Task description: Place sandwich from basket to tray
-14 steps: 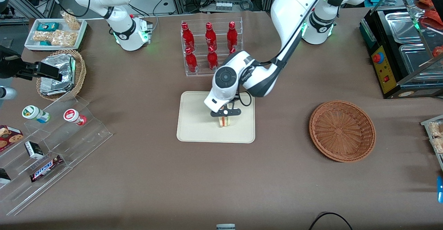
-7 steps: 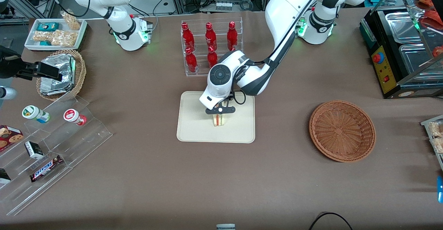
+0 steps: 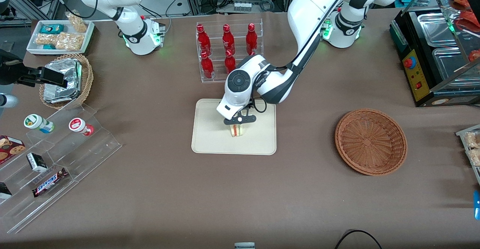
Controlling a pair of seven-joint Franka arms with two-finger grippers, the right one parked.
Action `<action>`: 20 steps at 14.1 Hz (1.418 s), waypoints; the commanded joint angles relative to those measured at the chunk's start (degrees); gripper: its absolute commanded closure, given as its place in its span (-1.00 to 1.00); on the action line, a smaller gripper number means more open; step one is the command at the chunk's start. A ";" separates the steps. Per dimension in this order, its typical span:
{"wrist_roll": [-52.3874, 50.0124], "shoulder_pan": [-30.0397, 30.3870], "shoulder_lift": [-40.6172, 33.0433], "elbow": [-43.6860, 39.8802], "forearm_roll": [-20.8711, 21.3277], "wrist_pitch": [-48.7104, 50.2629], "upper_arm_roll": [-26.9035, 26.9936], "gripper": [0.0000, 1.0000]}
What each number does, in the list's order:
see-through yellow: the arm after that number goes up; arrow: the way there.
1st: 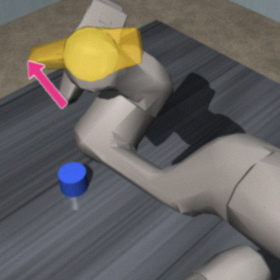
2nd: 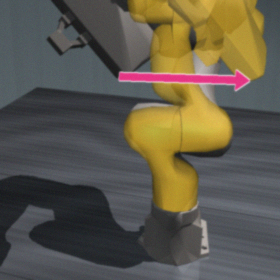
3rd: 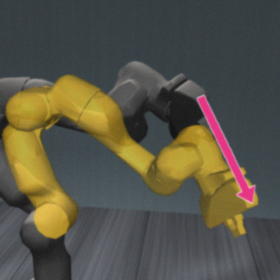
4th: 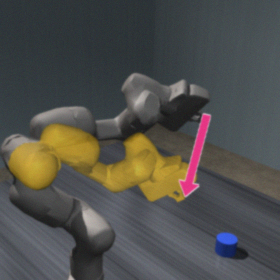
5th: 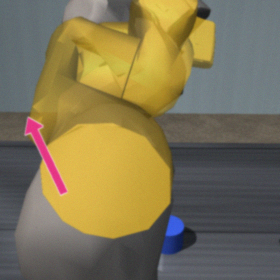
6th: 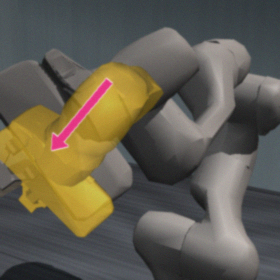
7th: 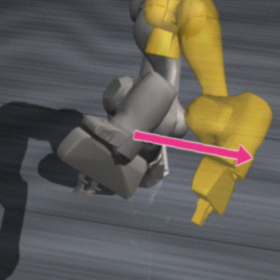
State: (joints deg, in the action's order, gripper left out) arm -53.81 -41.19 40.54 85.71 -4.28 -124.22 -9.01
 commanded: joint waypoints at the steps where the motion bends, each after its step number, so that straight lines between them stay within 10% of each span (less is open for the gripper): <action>1: -4.02 -0.12 -3.96 -0.45 0.33 4.32 0.84 -1.00; 9: -2.36 13.04 -19.60 -0.01 -0.11 26.46 0.75 -1.00; 20: 32.78 37.83 -29.46 -0.72 0.50 50.73 1.37 -1.00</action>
State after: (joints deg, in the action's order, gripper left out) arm -25.29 -6.40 13.45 83.86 -4.02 -76.25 -7.03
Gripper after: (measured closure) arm 0.000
